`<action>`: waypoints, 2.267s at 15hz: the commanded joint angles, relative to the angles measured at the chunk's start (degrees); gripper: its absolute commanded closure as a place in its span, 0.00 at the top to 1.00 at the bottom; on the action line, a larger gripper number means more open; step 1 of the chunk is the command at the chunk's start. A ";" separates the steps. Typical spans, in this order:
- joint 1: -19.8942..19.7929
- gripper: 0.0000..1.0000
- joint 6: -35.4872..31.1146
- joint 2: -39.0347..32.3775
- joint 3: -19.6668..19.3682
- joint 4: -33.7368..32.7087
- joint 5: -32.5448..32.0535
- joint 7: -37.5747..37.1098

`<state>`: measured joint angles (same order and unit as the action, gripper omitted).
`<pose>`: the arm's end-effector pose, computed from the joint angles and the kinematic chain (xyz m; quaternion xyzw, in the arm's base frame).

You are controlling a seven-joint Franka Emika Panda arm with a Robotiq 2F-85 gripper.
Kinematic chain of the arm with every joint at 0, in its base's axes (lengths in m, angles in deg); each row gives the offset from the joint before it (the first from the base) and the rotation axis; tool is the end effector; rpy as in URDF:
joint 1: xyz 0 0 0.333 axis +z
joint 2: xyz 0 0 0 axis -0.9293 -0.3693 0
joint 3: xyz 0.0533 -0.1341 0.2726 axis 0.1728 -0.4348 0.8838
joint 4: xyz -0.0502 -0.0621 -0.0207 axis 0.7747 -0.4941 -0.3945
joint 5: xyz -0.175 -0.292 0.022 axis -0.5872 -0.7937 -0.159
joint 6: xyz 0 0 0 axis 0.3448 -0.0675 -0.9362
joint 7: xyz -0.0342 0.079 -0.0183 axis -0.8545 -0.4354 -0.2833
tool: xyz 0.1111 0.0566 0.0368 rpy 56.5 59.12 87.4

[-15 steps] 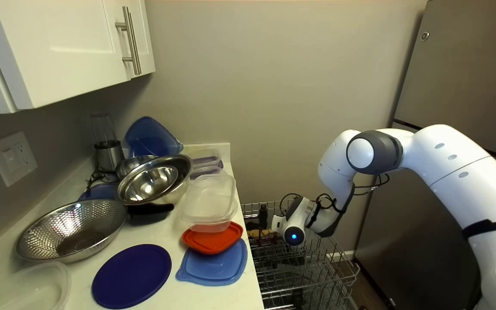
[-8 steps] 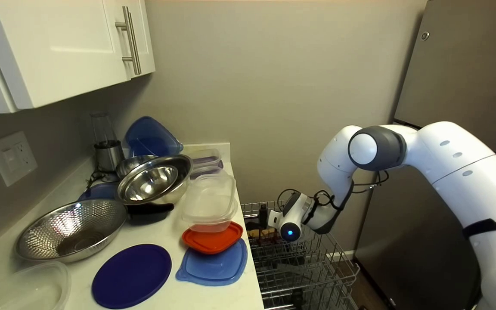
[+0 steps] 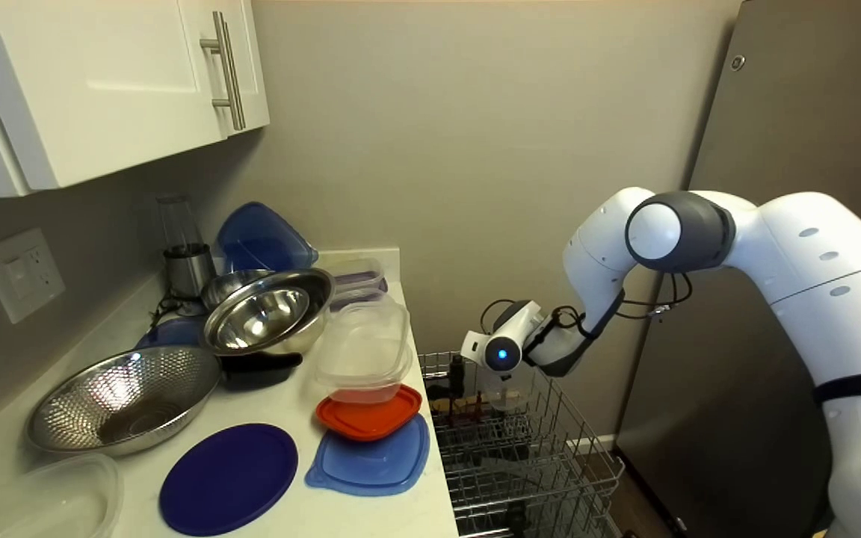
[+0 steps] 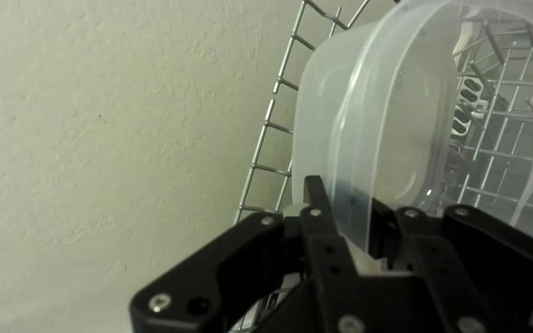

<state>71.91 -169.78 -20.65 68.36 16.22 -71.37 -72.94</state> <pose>0.5985 0.1398 0.1094 0.6044 0.6568 0.1527 0.4242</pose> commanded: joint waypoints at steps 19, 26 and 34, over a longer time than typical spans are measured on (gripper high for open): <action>-36.33 0.04 -10.51 -11.53 25.30 -0.72 71.96 74.02; -30.50 0.04 -0.70 -14.27 18.70 -13.84 103.50 94.98; -24.64 0.04 2.28 -13.92 11.92 -20.30 118.76 101.63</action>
<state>45.95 -169.86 -35.30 81.83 -2.26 43.26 25.70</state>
